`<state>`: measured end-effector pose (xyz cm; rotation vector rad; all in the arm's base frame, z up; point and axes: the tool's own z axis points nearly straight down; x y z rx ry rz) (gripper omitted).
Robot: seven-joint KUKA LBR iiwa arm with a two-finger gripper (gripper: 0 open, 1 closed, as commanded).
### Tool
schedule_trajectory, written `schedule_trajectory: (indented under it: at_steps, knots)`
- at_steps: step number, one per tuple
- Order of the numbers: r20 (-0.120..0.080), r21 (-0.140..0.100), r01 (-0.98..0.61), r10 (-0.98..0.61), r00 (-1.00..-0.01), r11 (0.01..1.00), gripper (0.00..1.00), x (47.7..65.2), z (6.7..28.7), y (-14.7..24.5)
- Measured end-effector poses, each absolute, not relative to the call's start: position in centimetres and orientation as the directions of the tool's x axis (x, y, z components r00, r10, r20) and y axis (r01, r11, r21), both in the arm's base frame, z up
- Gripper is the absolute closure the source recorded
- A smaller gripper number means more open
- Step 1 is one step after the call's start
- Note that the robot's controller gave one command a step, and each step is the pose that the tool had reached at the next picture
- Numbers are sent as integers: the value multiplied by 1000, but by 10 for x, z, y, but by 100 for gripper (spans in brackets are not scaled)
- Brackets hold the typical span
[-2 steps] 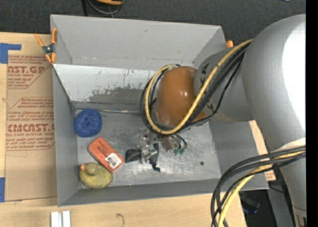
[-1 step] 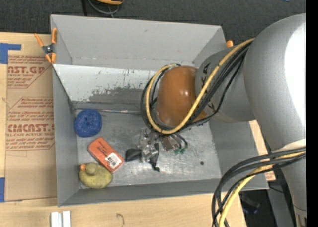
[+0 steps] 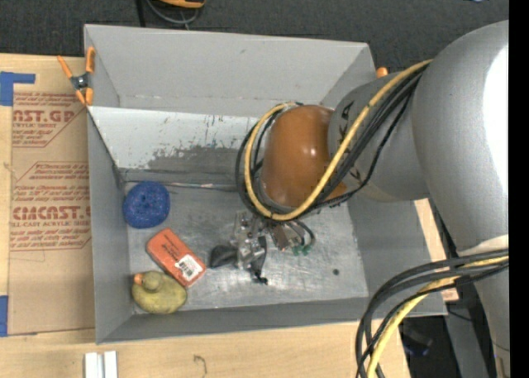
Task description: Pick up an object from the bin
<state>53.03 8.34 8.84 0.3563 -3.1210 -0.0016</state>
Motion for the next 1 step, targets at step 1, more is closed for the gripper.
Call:
schedule_trajectory:
  at_steps: [1]
  knots:
    - [-1,1,-225,-225,-974,974,100,531,99,83]
